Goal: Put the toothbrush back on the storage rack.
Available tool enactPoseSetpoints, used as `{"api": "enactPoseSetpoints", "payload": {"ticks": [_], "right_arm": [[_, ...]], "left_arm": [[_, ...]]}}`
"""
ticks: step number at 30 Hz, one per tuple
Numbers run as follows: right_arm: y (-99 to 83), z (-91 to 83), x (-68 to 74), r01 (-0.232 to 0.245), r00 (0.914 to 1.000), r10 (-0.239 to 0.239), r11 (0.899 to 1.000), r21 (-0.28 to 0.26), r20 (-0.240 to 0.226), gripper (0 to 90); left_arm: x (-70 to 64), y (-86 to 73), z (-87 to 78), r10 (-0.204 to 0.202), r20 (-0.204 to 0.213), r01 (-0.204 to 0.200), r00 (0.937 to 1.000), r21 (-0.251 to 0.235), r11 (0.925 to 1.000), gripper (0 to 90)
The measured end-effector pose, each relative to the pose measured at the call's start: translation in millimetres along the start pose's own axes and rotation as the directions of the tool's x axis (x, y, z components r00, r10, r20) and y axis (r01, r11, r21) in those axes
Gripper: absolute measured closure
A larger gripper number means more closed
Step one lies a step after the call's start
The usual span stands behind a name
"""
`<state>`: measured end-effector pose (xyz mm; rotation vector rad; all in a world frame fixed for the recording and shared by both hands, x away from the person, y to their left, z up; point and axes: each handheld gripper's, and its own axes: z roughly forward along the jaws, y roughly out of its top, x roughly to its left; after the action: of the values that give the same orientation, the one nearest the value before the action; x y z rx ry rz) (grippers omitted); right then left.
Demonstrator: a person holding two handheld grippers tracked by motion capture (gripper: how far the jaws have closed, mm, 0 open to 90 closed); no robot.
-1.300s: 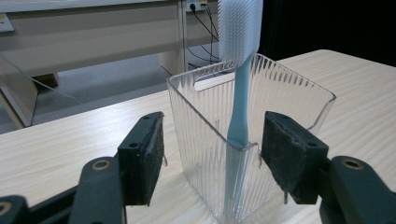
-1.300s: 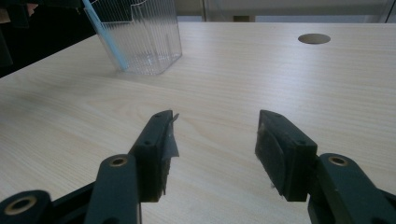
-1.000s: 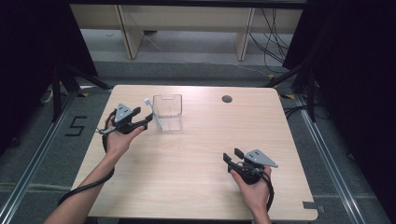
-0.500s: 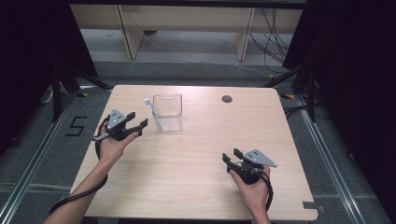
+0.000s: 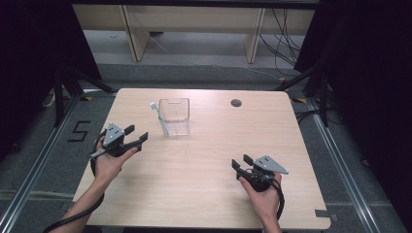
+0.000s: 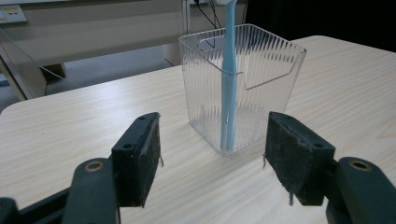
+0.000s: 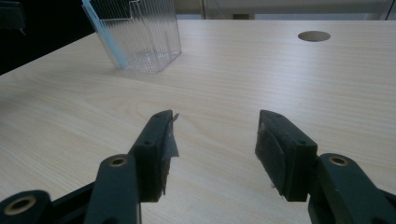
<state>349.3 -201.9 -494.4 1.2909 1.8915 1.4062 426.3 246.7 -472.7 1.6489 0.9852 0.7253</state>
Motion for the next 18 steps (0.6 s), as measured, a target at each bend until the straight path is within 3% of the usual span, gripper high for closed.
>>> {"api": "enactPoseSetpoints", "payload": {"ticks": [5,8,9,18], "right_arm": [[0.5,-0.1,-1.3,0.023,0.9997,-0.023,1.0,-0.004,0.0,47.1],[0.2,0.1,-1.3,0.022,0.9998,-0.022,1.0,-0.006,0.003,47.1],[-0.4,-0.2,1.2,-0.014,0.9999,0.014,1.0,0.001,-0.001,47.1],[0.9,-2.0,-0.4,0.008,0.9999,-0.008,1.0,0.01,0.009,47.1]], "left_arm": [[-0.9,-8.3,-12.6,-0.013,-0.002,0.013,0.9999,-0.002,0.9999,35.1],[-0.7,-12.4,-16.1,-0.011,0.0,0.011,0.9999,-0.006,0.9999,35.1],[-0.8,-13.4,-18.4,-0.012,-0.005,0.012,0.9999,0.006,0.9999,35.0],[0.1,-31.3,-34.7,-0.012,-0.02,0.013,0.9997,0.023,0.9997,34.9]]}}
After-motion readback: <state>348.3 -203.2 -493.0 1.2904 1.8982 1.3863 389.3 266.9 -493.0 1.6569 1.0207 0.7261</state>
